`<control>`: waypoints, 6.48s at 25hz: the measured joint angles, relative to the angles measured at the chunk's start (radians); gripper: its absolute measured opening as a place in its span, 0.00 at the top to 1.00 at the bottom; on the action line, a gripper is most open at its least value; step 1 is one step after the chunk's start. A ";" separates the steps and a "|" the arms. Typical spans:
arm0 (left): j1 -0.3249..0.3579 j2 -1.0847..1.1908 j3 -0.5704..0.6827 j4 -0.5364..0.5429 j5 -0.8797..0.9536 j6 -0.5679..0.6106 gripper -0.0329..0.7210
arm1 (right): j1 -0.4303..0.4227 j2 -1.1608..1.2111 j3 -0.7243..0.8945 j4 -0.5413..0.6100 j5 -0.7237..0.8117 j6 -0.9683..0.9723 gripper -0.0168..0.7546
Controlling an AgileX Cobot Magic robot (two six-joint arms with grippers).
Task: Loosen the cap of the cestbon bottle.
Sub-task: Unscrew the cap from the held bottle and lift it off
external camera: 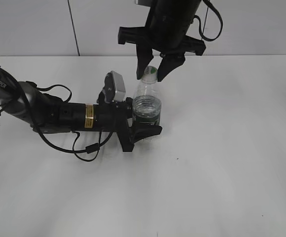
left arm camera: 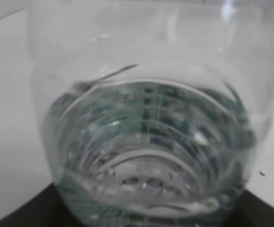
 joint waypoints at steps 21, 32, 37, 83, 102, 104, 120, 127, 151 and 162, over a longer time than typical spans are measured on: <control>0.000 -0.001 -0.002 0.008 -0.014 0.008 0.42 | 0.000 0.000 -0.002 0.025 -0.013 -0.805 0.58; 0.001 -0.001 -0.002 0.011 -0.031 0.014 0.42 | 0.000 0.000 -0.002 0.042 -0.014 -1.189 0.59; 0.001 -0.001 -0.002 0.021 -0.032 0.014 0.42 | 0.000 0.000 -0.002 0.035 -0.012 -1.332 0.59; 0.009 0.000 -0.002 0.062 -0.067 0.020 0.42 | 0.000 0.000 -0.002 0.062 0.022 -1.980 0.56; 0.009 0.001 -0.002 0.074 -0.078 0.011 0.42 | 0.000 -0.014 -0.002 0.106 0.008 -1.613 0.39; 0.009 0.001 -0.002 0.074 -0.078 0.011 0.42 | 0.000 -0.027 -0.002 0.112 0.008 -1.517 0.39; 0.009 0.001 -0.002 0.078 -0.078 0.003 0.42 | 0.000 -0.069 -0.002 0.074 0.006 -0.441 0.39; 0.009 0.001 -0.002 0.079 -0.080 0.002 0.42 | 0.000 -0.069 -0.002 -0.044 0.006 -0.053 0.39; 0.009 0.001 -0.001 0.076 -0.079 0.000 0.42 | 0.011 -0.052 0.012 0.012 0.007 0.099 0.39; 0.009 0.001 0.001 0.075 -0.079 -0.001 0.42 | 0.011 -0.051 0.039 0.019 0.007 0.100 0.43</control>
